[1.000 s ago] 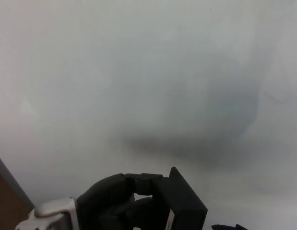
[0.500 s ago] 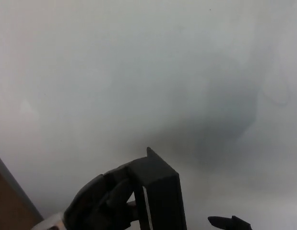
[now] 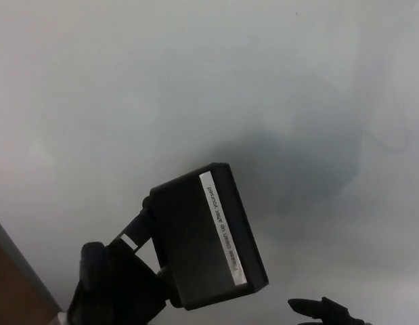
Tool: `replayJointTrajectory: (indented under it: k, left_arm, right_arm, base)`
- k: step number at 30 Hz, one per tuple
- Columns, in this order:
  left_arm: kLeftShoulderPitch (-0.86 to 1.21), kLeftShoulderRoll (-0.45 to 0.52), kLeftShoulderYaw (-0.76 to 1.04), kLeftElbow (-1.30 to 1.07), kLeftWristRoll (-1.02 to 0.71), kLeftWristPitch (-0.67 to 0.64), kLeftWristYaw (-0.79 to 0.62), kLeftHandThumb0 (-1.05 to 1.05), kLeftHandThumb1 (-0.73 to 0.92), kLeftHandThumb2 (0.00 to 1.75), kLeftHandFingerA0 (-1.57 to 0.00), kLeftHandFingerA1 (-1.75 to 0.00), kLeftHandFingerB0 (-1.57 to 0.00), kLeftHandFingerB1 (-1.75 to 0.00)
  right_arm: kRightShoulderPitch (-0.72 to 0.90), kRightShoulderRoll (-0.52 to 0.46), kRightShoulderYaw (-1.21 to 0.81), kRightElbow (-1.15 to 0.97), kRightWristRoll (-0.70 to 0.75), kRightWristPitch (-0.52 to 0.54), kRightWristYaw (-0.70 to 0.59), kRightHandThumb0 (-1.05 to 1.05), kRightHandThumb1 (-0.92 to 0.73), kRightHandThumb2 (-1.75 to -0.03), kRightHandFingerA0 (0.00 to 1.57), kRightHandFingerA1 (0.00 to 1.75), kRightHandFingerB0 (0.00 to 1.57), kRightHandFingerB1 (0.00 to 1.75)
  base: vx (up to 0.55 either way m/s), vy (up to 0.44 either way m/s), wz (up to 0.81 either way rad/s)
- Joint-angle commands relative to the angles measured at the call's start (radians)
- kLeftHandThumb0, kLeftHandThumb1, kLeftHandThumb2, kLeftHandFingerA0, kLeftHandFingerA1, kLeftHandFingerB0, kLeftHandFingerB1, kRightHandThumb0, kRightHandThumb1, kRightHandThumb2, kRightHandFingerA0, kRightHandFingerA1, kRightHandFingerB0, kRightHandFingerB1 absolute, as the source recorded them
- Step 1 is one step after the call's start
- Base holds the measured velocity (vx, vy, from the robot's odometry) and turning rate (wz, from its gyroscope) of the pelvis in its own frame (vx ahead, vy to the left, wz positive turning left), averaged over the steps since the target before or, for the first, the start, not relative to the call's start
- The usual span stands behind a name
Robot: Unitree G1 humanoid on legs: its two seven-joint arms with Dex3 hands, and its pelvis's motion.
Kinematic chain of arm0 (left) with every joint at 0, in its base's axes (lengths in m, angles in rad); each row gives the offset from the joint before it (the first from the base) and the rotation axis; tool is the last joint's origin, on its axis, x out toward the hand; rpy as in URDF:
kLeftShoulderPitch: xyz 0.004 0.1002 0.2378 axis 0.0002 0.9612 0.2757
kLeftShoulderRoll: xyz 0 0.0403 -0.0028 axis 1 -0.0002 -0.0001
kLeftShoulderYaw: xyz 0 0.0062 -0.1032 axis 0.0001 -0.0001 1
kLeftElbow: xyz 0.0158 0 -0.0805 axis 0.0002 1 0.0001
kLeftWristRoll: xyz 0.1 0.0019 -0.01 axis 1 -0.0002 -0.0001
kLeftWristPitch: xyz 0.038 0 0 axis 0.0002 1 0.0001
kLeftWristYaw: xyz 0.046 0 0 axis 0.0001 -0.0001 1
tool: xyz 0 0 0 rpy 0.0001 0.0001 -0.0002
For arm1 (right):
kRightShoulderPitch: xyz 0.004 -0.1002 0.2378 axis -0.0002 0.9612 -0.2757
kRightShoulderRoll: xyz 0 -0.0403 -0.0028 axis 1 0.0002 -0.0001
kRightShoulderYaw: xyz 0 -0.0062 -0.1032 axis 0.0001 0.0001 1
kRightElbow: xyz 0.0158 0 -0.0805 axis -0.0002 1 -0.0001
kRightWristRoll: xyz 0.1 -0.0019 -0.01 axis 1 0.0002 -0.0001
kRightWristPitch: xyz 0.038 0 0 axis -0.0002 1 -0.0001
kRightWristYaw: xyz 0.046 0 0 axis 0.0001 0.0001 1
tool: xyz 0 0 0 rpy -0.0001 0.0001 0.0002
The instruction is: A magnetic marker holder is on the left hand side of the white board, the robot put the index and middle finger into the opening of the container and pull off the magnetic holder and hand it to a human on the left hand side.
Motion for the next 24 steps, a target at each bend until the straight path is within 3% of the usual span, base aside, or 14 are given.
replayJointTrajectory:
  k: [1,2,3,11,12,15,16,24]
  left_arm:
    - [0.06,-0.09,0.095,-0.079,-0.458,0.164,0.054,-0.98,0.58,0.97,-0.57,-0.52,-0.15,-0.38]
    - [0.061,-0.091,0.094,-0.08,-0.46,0.165,0.057,-0.98,0.58,0.97,-0.57,-0.52,-0.15,-0.38]
    - [0.061,-0.087,0.094,-0.08,-0.468,0.17,0.059,-1.0,0.77,0.64,-0.62,-0.42,-0.21,-0.28]
    - [0.053,-0.03,0.124,-0.103,-0.563,0.19,0.035,-0.96,0.78,0.65,-0.63,-0.4,-0.23,-0.29]
    - [0.05,-0.006,0.142,-0.114,-0.6,0.187,0.003,-1.05,0.68,1.0,-0.54,-0.49,-0.16,-0.38]
    - [0.052,0.0,0.147,-0.117,-0.612,0.188,0.001,-1.05,0.68,1.0,-0.54,-0.49,-0.16,-0.38]
    - [0.049,0.007,0.17,-0.131,-0.632,0.165,0.004,-0.91,0.62,1.0,-0.46,-0.5,-0.08,-0.37]
    - [0.061,0.04,0.235,-0.159,-0.689,0.129,0.034,-0.99,0.67,1.05,-0.41,-0.49,-0.04,-0.25]
  right_arm:
    - [-0.023,-0.055,0.014,-0.005,-0.041,0.054,-0.035,-0.59,-0.73,-0.62,0.74,0.51,0.67,0.47]
    - [-0.024,-0.055,0.014,-0.006,-0.04,0.055,-0.032,-0.59,-0.73,-0.62,0.74,0.51,0.67,0.47]
    - [-0.025,-0.055,0.014,-0.004,-0.038,0.055,-0.03,-0.59,-0.72,-0.62,0.74,0.52,0.67,0.47]
    - [-0.028,-0.053,0.027,-0.005,-0.048,0.059,-0.033,-0.59,-0.73,-0.62,0.73,0.51,0.67,0.47]
    - [-0.02,-0.051,0.031,-0.007,-0.052,0.058,-0.037,-0.6,-0.73,-0.62,0.73,0.51,0.67,0.47]
    - [-0.017,-0.052,0.034,-0.007,-0.052,0.057,-0.038,-0.6,-0.73,-0.62,0.73,0.51,0.67,0.47]
    - [-0.013,-0.056,0.036,-0.009,-0.057,0.054,-0.043,-0.57,-0.72,-0.62,0.72,0.5,0.69,0.47]
    - [-0.002,-0.054,0.045,-0.003,-0.068,0.047,-0.056,-0.57,-0.72,-0.62,0.71,0.49,0.68,0.47]
  base:
    - [0.0,0.0,0.0]
    - [0.0,0.0,0.0]
    - [0.0,0.0,0.0]
    - [0.0,0.0,0.0]
    - [0.0,0.0,0.0]
    - [0.0,0.0,0.0]
    - [0.0,0.0,0.0]
    - [0.0,0.0,0.0]
